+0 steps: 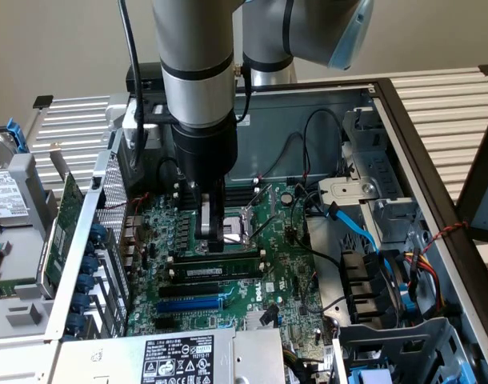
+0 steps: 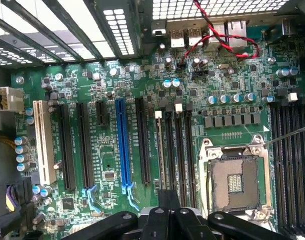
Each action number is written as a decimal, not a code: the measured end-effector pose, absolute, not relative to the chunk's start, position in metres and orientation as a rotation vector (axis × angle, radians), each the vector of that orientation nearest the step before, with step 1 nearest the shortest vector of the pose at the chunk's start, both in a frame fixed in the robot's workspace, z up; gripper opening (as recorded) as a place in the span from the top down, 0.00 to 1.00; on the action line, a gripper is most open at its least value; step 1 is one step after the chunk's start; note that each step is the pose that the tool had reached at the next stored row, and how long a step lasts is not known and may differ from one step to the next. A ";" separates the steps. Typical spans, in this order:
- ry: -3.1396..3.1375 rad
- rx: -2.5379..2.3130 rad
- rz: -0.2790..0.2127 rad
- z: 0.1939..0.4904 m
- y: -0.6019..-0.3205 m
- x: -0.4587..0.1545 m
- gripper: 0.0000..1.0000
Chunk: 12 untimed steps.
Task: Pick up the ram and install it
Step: 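Press down the ram until it locks into place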
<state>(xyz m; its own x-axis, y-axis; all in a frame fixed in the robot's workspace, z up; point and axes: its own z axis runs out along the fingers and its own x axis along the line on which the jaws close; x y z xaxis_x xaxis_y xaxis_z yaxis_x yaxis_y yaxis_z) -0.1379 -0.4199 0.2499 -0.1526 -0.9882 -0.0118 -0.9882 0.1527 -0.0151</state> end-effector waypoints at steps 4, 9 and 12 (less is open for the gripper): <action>2.438 -1.951 -0.007 0.249 -0.420 -0.138 0.90; 2.516 -1.850 -0.008 0.249 -0.420 -0.138 0.90; 2.562 -1.787 -0.009 0.248 -0.420 -0.138 0.90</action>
